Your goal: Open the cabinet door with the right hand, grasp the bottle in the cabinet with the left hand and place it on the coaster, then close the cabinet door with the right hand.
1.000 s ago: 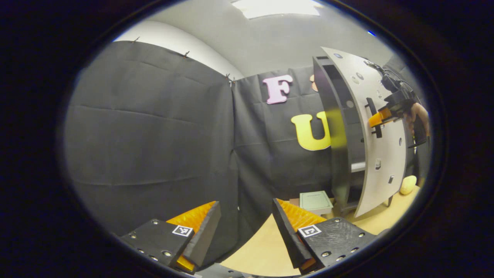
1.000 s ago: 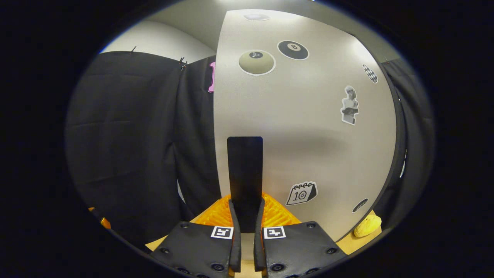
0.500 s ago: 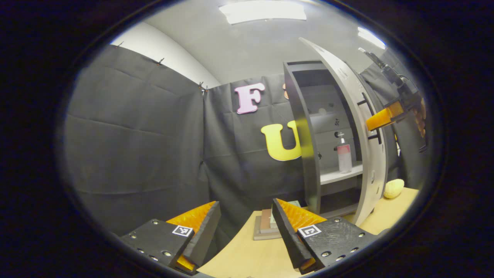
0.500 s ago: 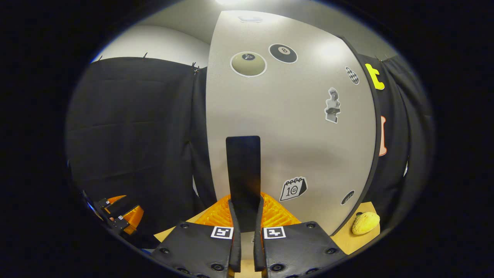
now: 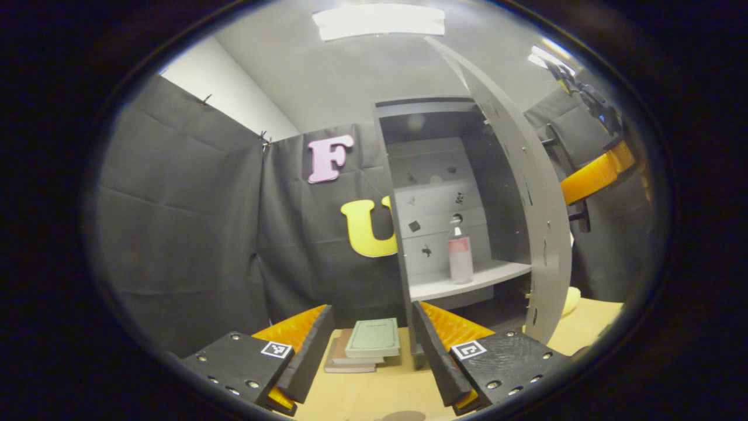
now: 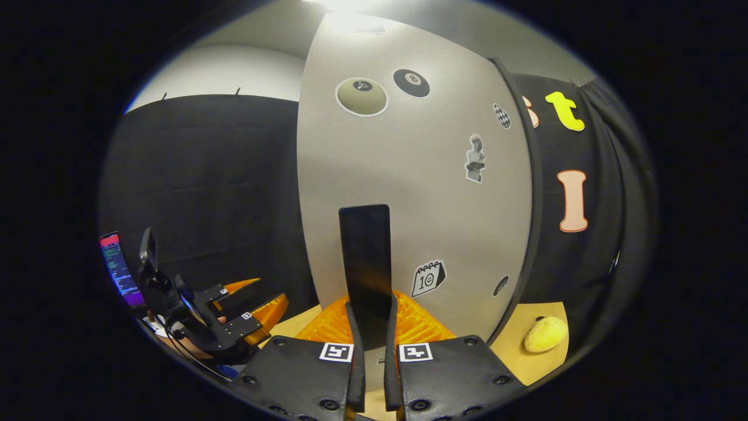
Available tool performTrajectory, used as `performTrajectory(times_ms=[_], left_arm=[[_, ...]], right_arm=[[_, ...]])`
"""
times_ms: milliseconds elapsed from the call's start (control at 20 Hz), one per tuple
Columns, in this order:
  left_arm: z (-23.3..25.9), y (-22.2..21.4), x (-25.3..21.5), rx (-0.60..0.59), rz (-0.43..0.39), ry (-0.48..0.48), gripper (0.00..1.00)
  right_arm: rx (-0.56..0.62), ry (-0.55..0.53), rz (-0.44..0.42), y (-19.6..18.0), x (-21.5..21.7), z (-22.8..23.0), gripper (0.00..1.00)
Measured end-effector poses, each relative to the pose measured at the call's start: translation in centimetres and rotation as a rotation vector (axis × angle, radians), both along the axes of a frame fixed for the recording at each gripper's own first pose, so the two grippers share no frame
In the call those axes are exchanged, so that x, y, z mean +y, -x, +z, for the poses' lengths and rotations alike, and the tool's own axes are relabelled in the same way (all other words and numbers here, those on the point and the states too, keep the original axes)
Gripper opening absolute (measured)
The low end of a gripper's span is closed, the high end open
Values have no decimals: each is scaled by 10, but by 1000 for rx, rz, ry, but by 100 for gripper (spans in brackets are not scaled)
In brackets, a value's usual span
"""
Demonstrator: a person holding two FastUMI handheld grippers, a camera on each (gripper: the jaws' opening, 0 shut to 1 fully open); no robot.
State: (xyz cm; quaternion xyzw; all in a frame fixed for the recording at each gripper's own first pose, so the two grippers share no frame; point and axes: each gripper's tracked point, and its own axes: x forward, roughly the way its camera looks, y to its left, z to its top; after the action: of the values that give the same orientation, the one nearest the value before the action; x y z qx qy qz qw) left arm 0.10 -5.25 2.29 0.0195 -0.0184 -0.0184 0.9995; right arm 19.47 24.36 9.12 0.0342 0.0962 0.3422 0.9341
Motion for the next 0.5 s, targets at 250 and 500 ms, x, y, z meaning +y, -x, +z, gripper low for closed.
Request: performTrajectory(times_ms=[250, 500], left_arm=[[7, 1, -77, 1, -66, 9, 81], [13, 4, -134, 6, -106, 10, 81]], right_arm=[[-8, -26, 17, 2, -24, -1, 14], [-38, -37, -13, 5, -51, -1, 14]])
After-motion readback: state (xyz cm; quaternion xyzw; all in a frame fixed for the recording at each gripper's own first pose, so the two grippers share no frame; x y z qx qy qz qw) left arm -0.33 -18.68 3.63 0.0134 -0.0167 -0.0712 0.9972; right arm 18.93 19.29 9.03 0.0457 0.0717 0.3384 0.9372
